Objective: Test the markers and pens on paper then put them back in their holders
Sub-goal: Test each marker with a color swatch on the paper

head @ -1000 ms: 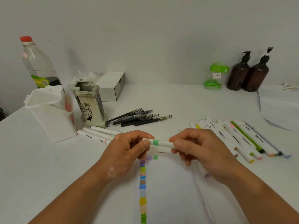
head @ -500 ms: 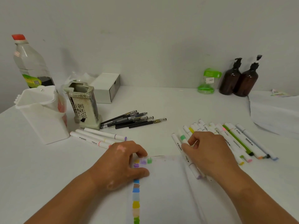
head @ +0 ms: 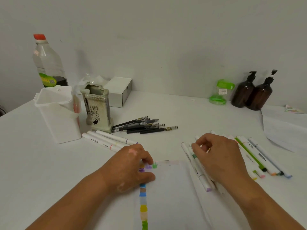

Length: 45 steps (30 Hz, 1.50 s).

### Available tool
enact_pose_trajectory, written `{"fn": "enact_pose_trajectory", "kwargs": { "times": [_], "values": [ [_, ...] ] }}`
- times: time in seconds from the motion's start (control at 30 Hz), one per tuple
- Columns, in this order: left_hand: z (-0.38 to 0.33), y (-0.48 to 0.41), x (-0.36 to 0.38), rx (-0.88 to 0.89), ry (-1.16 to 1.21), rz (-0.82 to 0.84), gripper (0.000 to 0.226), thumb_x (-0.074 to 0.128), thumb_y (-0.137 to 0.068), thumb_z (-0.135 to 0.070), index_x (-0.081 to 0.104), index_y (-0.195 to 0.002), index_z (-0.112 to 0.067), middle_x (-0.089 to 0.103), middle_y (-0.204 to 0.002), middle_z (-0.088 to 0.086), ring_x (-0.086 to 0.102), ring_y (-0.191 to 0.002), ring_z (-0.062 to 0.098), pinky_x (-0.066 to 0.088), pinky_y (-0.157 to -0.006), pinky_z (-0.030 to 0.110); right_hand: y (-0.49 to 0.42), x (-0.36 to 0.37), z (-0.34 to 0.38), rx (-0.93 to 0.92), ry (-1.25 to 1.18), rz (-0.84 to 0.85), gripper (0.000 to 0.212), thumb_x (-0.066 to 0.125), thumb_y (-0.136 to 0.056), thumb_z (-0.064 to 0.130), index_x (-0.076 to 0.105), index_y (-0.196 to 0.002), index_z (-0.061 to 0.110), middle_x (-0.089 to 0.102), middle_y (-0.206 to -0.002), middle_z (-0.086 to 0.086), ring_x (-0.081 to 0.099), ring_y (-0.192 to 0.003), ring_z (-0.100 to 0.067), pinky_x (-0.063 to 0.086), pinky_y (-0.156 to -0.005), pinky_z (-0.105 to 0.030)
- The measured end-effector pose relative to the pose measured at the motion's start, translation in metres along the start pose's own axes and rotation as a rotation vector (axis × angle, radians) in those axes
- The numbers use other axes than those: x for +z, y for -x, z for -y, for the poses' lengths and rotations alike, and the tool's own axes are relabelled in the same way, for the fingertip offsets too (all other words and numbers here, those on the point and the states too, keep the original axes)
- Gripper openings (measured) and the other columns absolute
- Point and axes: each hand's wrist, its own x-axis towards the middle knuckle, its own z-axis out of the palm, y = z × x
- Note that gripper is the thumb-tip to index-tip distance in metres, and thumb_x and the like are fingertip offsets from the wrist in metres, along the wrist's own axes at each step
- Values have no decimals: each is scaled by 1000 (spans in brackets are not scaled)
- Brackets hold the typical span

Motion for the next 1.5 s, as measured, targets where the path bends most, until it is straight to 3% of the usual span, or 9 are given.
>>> {"fn": "enact_pose_trajectory", "kwargs": {
  "times": [0.2,0.37,0.6,0.9,1.03,1.17,1.27,1.37,1.5],
  "values": [
    [-2,-2,4,44,14,-15,41,75,-80,-52,69,-116,-32,57,-102,-13,51,-82,3,47,-75,17,-35,32,83,-356,38,337,13,64,-92,31,77,-91,32,74,-89,13,65,-79,-7,55,-76,-29],
    [0,-2,5,56,29,-32,41,75,-79,-51,71,-114,-30,56,-101,-10,53,-84,6,51,-76,21,-67,82,132,-499,66,516,16,67,-93,24,80,-101,20,77,-100,4,68,-91,-15,56,-89,-35],
    [2,-3,7,65,42,-30,43,73,-79,-52,70,-116,-29,58,-105,-9,55,-89,8,53,-81,25,-75,107,149,-490,17,584,20,73,-88,20,79,-107,20,77,-104,3,69,-98,-16,56,-93,-33],
    [2,-4,9,61,46,-40,43,73,-77,-56,70,-113,-33,54,-99,-15,48,-80,0,34,-66,8,-76,99,152,-593,228,620,35,72,-84,11,74,-117,19,74,-111,-4,66,-102,-23,57,-91,-39],
    [3,-4,9,42,53,-31,44,74,-76,-57,69,-114,-34,55,-103,-18,51,-86,0,41,-73,12,-81,61,123,-513,136,586,39,71,-87,14,71,-125,22,74,-104,-1,68,-89,-20,58,-85,-39],
    [4,-6,9,44,44,-13,44,73,-77,-58,69,-114,-35,55,-102,-19,52,-91,2,47,-81,18,-60,21,75,-313,-195,587,32,72,-84,12,75,-107,34,69,-82,9,67,-68,-9,60,-67,-24],
    [5,-6,10,38,26,1,44,72,-78,-59,67,-115,-37,55,-103,-22,53,-94,0,48,-85,19,-31,5,43,-112,-505,605,28,72,-83,5,76,-97,29,69,-85,-2,71,-78,-21,61,-64,-27],
    [5,-6,9,24,18,4,42,72,-78,-59,67,-115,-38,54,-105,-23,53,-95,0,49,-86,17,-7,0,20,40,-735,576,20,73,-82,1,73,-92,19,72,-86,-5,74,-79,-23,60,-64,-30],
    [2,-4,6,18,45,-67,29,74,-80,-49,68,-107,-42,56,-100,-25,53,-90,-5,42,-71,8,9,3,7,170,-924,517,14,74,-87,4,71,-99,9,77,-90,-13,76,-82,-27,59,-64,-30]
  ]
}}
